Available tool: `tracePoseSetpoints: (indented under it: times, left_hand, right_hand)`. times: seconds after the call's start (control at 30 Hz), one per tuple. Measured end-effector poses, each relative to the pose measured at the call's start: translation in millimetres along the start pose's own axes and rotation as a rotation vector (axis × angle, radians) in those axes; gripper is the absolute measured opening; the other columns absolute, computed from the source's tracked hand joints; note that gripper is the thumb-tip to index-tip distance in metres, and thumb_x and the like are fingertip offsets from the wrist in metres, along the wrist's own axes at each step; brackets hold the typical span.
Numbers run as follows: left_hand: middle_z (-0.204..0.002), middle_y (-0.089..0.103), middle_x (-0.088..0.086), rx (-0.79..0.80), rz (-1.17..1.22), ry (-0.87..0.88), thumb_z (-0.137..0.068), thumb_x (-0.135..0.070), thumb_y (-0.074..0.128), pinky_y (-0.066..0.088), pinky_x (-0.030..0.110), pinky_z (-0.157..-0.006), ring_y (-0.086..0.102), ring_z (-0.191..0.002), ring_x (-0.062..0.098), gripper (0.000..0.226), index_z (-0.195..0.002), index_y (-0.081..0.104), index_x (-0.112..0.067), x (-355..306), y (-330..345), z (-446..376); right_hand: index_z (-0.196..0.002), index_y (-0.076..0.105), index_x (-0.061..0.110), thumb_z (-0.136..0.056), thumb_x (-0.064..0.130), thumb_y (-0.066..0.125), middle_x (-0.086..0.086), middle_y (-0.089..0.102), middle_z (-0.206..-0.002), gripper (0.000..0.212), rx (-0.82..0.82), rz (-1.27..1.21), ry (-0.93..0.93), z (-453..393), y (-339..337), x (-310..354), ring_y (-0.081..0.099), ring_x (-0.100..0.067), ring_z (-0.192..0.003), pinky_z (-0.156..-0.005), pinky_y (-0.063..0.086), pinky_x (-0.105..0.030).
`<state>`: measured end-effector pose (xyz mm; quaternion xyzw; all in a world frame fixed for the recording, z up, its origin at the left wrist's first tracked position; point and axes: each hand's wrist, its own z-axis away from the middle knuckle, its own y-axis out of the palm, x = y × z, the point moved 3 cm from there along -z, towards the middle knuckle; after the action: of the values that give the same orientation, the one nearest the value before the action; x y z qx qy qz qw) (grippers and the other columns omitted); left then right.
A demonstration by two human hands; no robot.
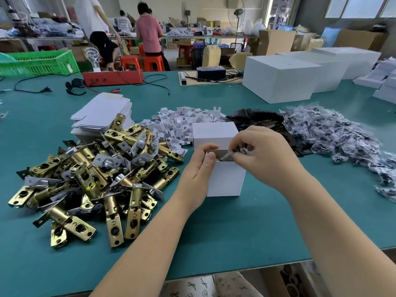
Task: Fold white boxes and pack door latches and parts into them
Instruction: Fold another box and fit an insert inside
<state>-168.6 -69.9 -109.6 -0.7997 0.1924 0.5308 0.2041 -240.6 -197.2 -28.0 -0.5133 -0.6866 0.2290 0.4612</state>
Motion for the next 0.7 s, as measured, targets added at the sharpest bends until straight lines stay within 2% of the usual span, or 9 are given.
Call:
tracePoseSetpoints:
  times: [0.13,0.23,0.33,0.37,0.43,0.5,0.6,0.63,0.7]
  left_hand:
    - [-0.106,0.065,-0.021,0.007,0.005,-0.005,-0.095,-0.044,0.036,0.042,0.023,-0.091,0.057,-0.106,0.005,0.025,-0.113,0.051,-0.035,-1.3,0.2,1.0]
    - [-0.098,0.062,-0.031,0.009,0.004,0.002,-0.094,-0.044,0.034,0.043,0.017,-0.086,0.055,-0.097,-0.003,0.025,-0.112,0.05,-0.036,-2.3,-0.6,0.8]
    - [-0.094,0.059,-0.036,0.005,0.002,0.009,-0.094,-0.045,0.033,0.042,0.014,-0.083,0.054,-0.091,-0.007,0.025,-0.11,0.05,-0.037,-3.3,-0.7,1.8]
    - [-0.098,0.061,-0.032,0.007,0.019,0.006,-0.094,-0.044,0.033,0.043,0.017,-0.086,0.055,-0.095,-0.004,0.025,-0.111,0.05,-0.037,-3.5,-0.3,2.1]
    - [-0.11,0.065,-0.014,0.015,0.066,-0.003,-0.095,-0.042,0.032,0.044,0.027,-0.092,0.058,-0.104,0.01,0.03,-0.114,0.053,-0.034,-4.5,0.5,2.9]
    - [-0.114,0.066,0.0,0.024,0.178,-0.058,-0.094,-0.038,0.03,0.046,0.031,-0.088,0.06,-0.099,0.016,0.036,-0.117,0.057,-0.032,-2.6,-1.1,2.0]
    - [-0.104,0.071,-0.006,0.028,0.306,-0.153,-0.09,-0.032,0.032,0.051,0.023,-0.078,0.063,-0.091,0.01,0.039,-0.117,0.061,-0.033,1.8,-4.6,-1.6]
    - [-0.104,0.071,-0.006,0.014,0.316,-0.175,-0.09,-0.031,0.035,0.051,0.022,-0.077,0.064,-0.091,0.009,0.038,-0.118,0.06,-0.033,2.3,-4.9,-2.5]
    - [-0.106,0.069,-0.004,-0.02,0.335,-0.212,-0.095,-0.027,0.041,0.05,0.024,-0.079,0.064,-0.093,0.009,0.031,-0.122,0.056,-0.031,5.4,-4.8,-4.6]
  right_hand:
    - [-0.082,0.074,0.016,-0.078,0.015,0.065,-0.002,0.066,-0.081,0.01,-0.019,0.194,-0.132,1.3,-0.7,5.9,0.049,-0.028,-0.08,-0.074,0.043,-0.04]
    - [-0.079,0.076,0.015,-0.082,0.029,0.043,0.0,0.065,-0.085,0.036,0.035,0.24,-0.128,4.7,2.7,6.8,0.045,-0.025,-0.082,-0.077,0.039,-0.04]
    - [-0.083,0.077,0.018,-0.086,0.047,0.032,-0.002,0.058,-0.111,0.054,0.078,0.307,-0.098,11.1,9.8,3.5,0.04,-0.024,-0.101,-0.093,0.032,-0.038]
    - [-0.087,0.077,0.021,-0.087,0.053,0.031,-0.002,0.053,-0.125,0.056,0.1,0.318,-0.085,12.7,12.1,1.6,0.035,-0.024,-0.115,-0.101,0.025,-0.036]
    - [-0.09,0.077,0.027,-0.085,0.063,0.024,0.002,0.042,-0.142,0.064,0.142,0.309,-0.072,13.4,14.4,-1.9,0.022,-0.019,-0.132,-0.105,0.01,-0.031]
    - [-0.089,0.077,0.028,-0.084,0.066,0.018,0.003,0.04,-0.144,0.07,0.171,0.256,-0.057,11.1,15.0,-5.2,0.019,-0.015,-0.135,-0.103,0.009,-0.027]
    - [-0.091,0.077,0.026,-0.089,0.068,0.015,0.003,0.044,-0.14,0.075,0.206,0.11,-0.018,7.8,17.6,-12.3,0.024,-0.011,-0.13,-0.097,0.016,-0.025]
    - [-0.092,0.076,0.026,-0.092,0.064,0.019,0.004,0.047,-0.135,0.068,0.161,-0.021,0.01,7.2,19.5,-15.5,0.03,-0.01,-0.127,-0.096,0.02,-0.023]
    - [-0.093,0.071,0.028,-0.092,0.044,0.033,0.007,0.054,-0.118,0.041,-0.046,-0.411,0.112,9.9,23.9,-21.7,0.043,-0.004,-0.114,-0.093,0.031,-0.017]
